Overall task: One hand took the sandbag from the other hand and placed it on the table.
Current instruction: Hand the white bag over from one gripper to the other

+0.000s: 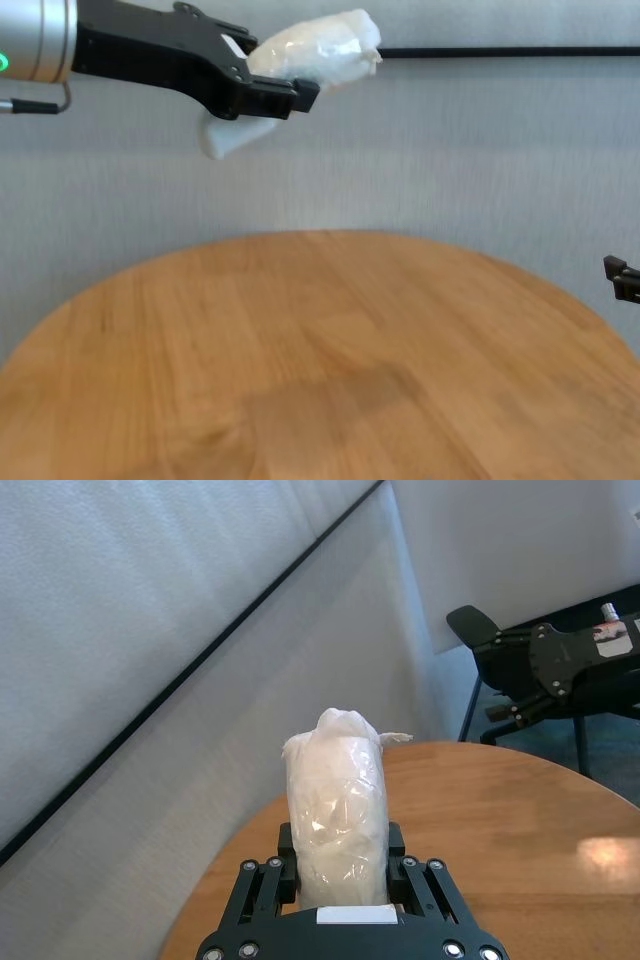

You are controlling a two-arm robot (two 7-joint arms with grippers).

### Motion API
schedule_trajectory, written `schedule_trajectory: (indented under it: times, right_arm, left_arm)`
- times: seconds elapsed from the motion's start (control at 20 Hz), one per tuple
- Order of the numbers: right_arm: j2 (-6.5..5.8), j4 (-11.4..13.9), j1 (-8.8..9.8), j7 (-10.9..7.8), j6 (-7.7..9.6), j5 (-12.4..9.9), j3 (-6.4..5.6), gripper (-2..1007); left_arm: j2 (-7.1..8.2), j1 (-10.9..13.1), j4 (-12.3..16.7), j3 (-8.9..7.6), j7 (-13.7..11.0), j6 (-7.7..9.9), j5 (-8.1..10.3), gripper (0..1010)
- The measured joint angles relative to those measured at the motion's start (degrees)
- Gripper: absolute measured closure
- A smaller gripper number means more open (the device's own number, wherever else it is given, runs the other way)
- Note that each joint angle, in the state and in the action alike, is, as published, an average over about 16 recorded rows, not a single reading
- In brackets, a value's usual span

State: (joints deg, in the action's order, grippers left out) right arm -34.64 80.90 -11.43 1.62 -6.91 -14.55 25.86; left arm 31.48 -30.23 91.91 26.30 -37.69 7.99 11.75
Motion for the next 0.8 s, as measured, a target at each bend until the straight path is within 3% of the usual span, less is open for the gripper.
schedule_trajectory:
  times: [0.8]
  right_arm:
    - [0.0,0.0,0.0,0.0,0.0,0.0,0.0,4]
  left_arm:
    - [1.5,-2.9,-1.2,4.06,-5.1,-3.18,2.45,495]
